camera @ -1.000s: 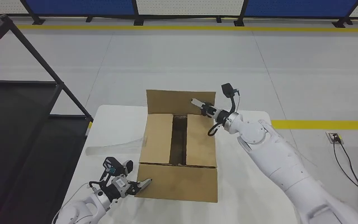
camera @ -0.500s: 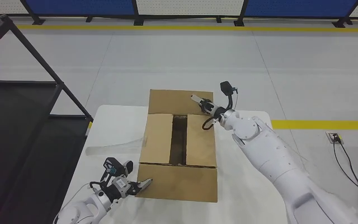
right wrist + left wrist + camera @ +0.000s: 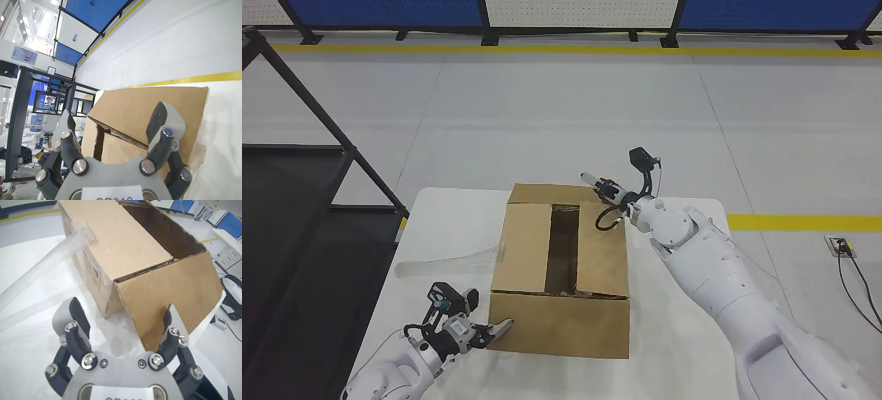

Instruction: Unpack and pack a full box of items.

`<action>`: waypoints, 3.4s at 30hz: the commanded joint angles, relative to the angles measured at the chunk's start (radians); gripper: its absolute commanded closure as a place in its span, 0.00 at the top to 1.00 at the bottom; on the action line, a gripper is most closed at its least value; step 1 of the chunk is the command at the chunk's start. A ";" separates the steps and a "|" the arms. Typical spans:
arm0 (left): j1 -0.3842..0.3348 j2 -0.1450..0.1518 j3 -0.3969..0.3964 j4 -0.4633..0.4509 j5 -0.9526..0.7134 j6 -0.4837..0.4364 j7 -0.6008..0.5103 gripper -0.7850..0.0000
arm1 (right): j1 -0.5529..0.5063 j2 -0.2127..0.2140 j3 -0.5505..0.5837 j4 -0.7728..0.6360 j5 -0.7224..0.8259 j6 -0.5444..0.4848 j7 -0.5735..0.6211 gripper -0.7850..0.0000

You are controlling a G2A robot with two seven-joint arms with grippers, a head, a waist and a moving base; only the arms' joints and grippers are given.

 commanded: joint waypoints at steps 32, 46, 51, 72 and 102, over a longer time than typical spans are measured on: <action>-0.012 -0.008 -0.076 0.029 -0.242 0.268 0.051 1.00 | -0.030 0.009 0.131 -0.135 0.077 -0.306 0.403 1.00; -0.012 -0.008 -0.076 0.029 -0.242 0.268 0.051 1.00 | -0.030 0.009 0.131 -0.135 0.077 -0.306 0.403 1.00; -0.012 -0.008 -0.076 0.029 -0.242 0.268 0.051 1.00 | -0.030 0.009 0.131 -0.135 0.077 -0.306 0.403 1.00; -0.012 -0.008 -0.076 0.029 -0.242 0.268 0.051 1.00 | -0.051 0.013 0.130 -0.171 0.050 -0.269 0.394 1.00; -0.034 -0.014 -0.030 0.031 -0.112 0.365 0.080 1.00 | -0.121 0.036 0.151 -0.337 -0.007 -0.127 0.557 0.45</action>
